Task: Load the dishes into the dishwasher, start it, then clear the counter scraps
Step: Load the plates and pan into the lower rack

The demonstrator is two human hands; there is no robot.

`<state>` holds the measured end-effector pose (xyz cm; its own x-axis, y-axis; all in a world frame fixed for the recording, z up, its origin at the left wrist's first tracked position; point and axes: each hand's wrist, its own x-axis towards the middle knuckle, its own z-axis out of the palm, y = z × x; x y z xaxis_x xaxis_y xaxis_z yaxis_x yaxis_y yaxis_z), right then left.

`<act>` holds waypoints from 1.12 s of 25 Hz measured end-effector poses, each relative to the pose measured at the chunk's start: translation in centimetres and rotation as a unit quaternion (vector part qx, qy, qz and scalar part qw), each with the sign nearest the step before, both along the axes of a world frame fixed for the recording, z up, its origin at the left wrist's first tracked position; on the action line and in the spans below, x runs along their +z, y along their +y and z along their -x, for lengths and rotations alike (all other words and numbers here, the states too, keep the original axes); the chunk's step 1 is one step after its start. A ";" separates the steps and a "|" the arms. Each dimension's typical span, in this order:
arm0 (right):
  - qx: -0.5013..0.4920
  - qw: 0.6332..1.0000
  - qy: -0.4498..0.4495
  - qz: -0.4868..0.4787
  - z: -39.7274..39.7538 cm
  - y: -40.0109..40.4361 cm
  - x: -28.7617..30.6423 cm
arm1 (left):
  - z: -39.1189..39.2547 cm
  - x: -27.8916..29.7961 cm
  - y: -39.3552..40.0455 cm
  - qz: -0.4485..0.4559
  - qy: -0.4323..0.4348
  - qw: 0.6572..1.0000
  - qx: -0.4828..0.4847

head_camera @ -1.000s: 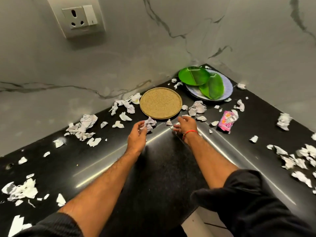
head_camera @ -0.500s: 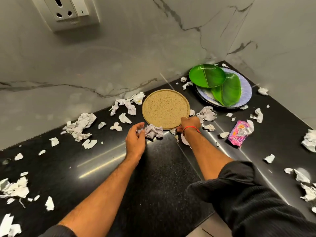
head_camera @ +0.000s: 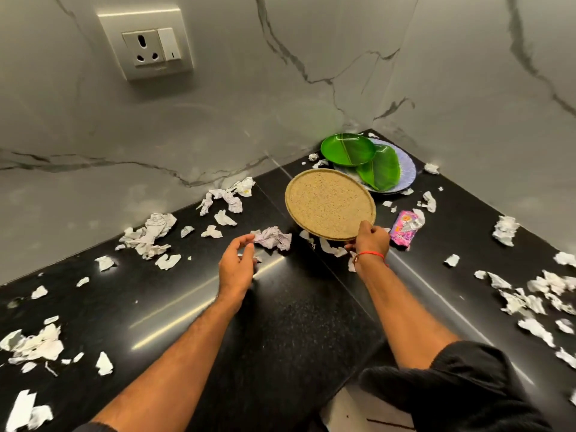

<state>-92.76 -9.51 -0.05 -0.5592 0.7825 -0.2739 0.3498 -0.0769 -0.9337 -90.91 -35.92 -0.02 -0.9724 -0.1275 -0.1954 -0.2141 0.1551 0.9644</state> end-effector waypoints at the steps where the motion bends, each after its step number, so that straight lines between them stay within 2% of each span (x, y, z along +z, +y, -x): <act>1: -0.013 1.000 0.018 0.016 -1.9 0.0 0.2 | -0.7 0.6 0.2 -0.026 -0.007 0.999 -0.022; 5: -0.017 0.996 0.051 0.073 -10.0 -1.5 1.0 | -4.2 3.0 1.0 -0.179 -0.082 0.972 -0.130; 7: -0.019 0.995 0.050 0.085 -14.4 -2.7 1.3 | -6.0 3.9 1.4 -0.198 -0.120 0.956 -0.181; 10: -0.010 0.994 0.054 0.091 -20.5 -4.3 1.5 | -8.7 4.6 2.7 -0.151 -0.121 0.957 -0.216; 13: -0.012 0.994 0.057 0.095 -26.2 -4.9 1.6 | -11.0 4.0 4.3 -0.114 -0.116 0.965 -0.207; 16: -0.044 0.993 0.063 0.094 -32.2 -4.4 1.7 | -13.7 2.9 6.4 -0.102 -0.144 0.953 -0.248; 21: -0.141 0.984 0.107 0.034 -43.5 -2.2 1.3 | -21.3 2.1 11.9 -0.078 -0.130 0.904 -0.399; 24: -0.198 0.972 0.118 0.032 -50.5 -2.2 1.0 | -26.4 1.8 14.5 -0.054 -0.142 0.880 -0.450; 28: -0.271 0.955 0.114 0.042 -62.4 -3.6 -0.9 | -36.0 0.5 18.1 0.001 -0.148 0.827 -0.542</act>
<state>-30.32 -13.07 -0.96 -0.1313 0.9543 -0.2684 0.0259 -0.2674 -0.9632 -54.88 -17.77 0.49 -0.4242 0.7878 -0.4465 -0.1750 0.4124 0.8940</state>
